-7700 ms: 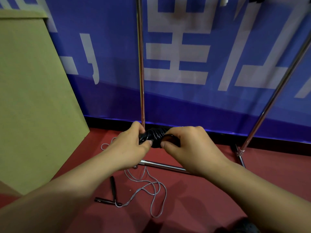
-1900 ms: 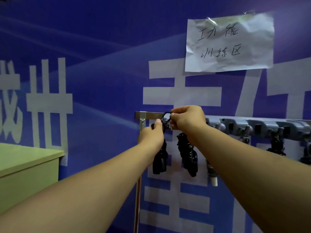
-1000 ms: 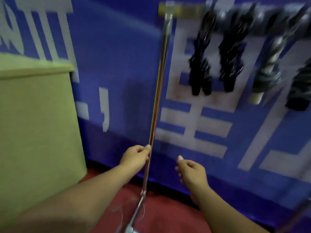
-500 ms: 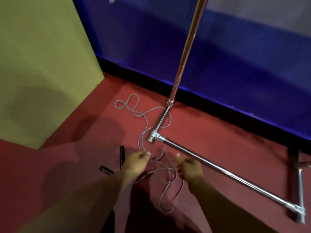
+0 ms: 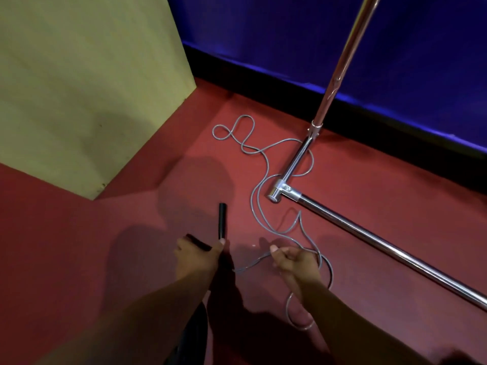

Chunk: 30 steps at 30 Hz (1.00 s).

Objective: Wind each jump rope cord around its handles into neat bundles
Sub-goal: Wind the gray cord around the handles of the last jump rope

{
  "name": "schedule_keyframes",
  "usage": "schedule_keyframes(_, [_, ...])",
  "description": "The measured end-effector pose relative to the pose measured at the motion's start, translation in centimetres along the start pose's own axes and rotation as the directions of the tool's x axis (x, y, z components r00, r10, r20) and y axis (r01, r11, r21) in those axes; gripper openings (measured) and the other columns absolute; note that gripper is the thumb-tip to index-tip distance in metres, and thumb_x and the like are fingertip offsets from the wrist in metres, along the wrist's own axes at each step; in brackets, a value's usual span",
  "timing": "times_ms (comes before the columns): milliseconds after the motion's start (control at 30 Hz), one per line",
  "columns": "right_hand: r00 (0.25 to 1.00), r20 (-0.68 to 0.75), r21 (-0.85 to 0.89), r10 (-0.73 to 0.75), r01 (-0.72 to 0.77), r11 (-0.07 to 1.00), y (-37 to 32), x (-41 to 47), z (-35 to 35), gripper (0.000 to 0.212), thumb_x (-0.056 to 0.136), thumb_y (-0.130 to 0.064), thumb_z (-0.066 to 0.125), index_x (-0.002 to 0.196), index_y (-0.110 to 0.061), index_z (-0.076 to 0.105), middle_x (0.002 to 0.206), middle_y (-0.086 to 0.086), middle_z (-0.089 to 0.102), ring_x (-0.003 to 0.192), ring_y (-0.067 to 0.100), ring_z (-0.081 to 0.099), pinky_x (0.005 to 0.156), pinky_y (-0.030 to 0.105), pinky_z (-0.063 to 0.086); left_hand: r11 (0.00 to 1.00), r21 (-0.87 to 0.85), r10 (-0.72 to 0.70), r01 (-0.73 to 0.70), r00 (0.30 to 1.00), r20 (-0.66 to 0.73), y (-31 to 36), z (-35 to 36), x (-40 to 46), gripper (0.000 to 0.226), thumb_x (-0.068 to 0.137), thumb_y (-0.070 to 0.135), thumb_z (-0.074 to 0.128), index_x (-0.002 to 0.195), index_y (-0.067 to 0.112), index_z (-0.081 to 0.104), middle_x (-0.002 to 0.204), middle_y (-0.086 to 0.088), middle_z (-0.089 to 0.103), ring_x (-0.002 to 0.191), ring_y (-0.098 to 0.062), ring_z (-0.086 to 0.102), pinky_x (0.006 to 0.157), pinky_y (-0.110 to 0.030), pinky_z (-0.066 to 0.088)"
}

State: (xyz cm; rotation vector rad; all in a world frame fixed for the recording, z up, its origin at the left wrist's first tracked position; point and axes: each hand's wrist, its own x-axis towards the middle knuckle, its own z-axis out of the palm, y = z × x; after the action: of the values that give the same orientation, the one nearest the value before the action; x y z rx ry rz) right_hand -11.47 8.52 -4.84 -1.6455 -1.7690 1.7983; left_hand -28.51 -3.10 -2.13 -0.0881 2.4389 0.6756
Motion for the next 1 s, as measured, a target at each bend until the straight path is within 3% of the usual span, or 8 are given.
schedule_keyframes(133, [0.995,-0.021,-0.011,-0.094,0.094,0.995,-0.5,0.1,1.3,0.043,0.09,-0.037,0.068,0.06,-0.007,0.06,0.053,-0.004,0.048,0.052,0.01,0.041,0.057,0.029,0.036,0.999,-0.021,-0.031,0.032,0.998,0.047,0.2,0.8,0.1,0.091,0.066,0.055,0.086,0.126,0.005,0.038,0.128,-0.018,0.056,0.114,-0.036,0.06,0.09,-0.043,0.053])
schedule_keyframes(233, [0.995,-0.057,-0.016,-0.081,0.08,0.997,-0.5,0.4,1.7,0.045,0.09,-0.036,0.068,0.061,-0.004,0.06,0.052,-0.003,0.047,0.053,0.012,0.04,0.059,0.028,0.037,0.987,0.133,0.088,-0.093,0.995,0.044,0.6,0.8,0.6,0.069,0.069,0.056,0.081,0.111,0.015,0.044,0.115,-0.01,0.062,0.108,-0.032,0.063,0.088,-0.039,0.052])
schedule_keyframes(367, [0.996,-0.051,-0.049,-0.074,0.072,0.996,0.0,0.3,1.5,0.05,0.086,-0.049,0.064,0.067,-0.003,0.062,0.055,0.0,0.051,0.053,0.013,0.043,0.056,0.028,0.039,0.963,0.206,0.154,-0.173,0.982,0.106,0.8,1.0,1.2,0.032,0.089,0.032,0.068,0.112,0.013,0.056,0.115,-0.013,0.066,0.107,-0.034,0.063,0.083,-0.036,0.049])
schedule_keyframes(567, [0.997,-0.076,0.037,0.021,-0.019,0.999,-0.4,0.6,0.5,0.044,0.089,-0.04,0.067,0.063,-0.005,0.062,0.049,0.0,0.048,0.05,0.017,0.042,0.059,0.031,0.039,0.91,0.187,0.326,-0.37,0.917,0.228,2.1,1.8,1.2,0.02,0.097,0.023,0.056,0.113,0.013,0.064,0.11,-0.016,0.07,0.106,-0.035,0.065,0.09,-0.037,0.05])
schedule_keyframes(700, [0.996,-0.084,0.068,-0.019,0.024,0.997,-5.1,-0.5,-2.4,0.03,0.092,-0.04,0.063,0.073,-0.018,0.067,0.064,0.0,0.064,0.06,0.018,0.056,0.066,0.035,0.047,0.863,-0.088,0.49,-0.497,0.783,0.384,6.7,1.6,-2.0,0.011,0.101,0.015,0.05,0.092,0.02,0.055,0.077,-0.002,0.067,0.057,-0.017,0.06,0.059,-0.033,0.054])
schedule_keyframes(800, [0.989,-0.137,0.223,-0.051,0.081,0.971,-11.4,-4.0,-6.6,0.016,0.1,-0.035,0.053,0.104,-0.024,0.064,0.092,-0.003,0.07,0.083,0.019,0.064,0.074,0.034,0.053,0.803,-0.318,0.592,-0.503,0.622,0.512,12.6,-0.5,-7.8,0.009,0.105,0.014,0.044,0.106,0.016,0.052,0.074,-0.005,0.061,0.054,-0.02,0.056,0.051,-0.029,0.045])
schedule_keyframes(933, [0.983,-0.145,0.402,-0.112,0.162,0.901,-20.7,-12.7,-13.8,0.034,0.105,-0.043,0.035,0.113,-0.024,0.063,0.11,0.002,0.07,0.098,0.026,0.067,0.074,0.038,0.057,0.626,-0.425,0.751,-0.655,0.358,0.555,19.0,-5.8,-17.7,0.011,0.105,0.018,0.045,0.101,0.025,0.052,0.069,-0.004,0.061,0.056,-0.022,0.058,0.052,-0.03,0.046])
schedule_keyframes(1000, [0.969,-0.169,0.437,-0.181,0.239,0.867,-24.0,-16.8,-16.4,0.042,0.105,-0.042,0.034,0.11,-0.017,0.066,0.105,0.005,0.073,0.089,0.02,0.07,0.064,0.033,0.056,0.573,-0.442,0.776,-0.69,0.284,0.563,20.8,-8.0,-22.2,0.009,0.106,0.019,0.042,0.106,0.024,0.049,0.07,-0.006,0.058,0.051,-0.021,0.058,0.049,-0.029,0.046])
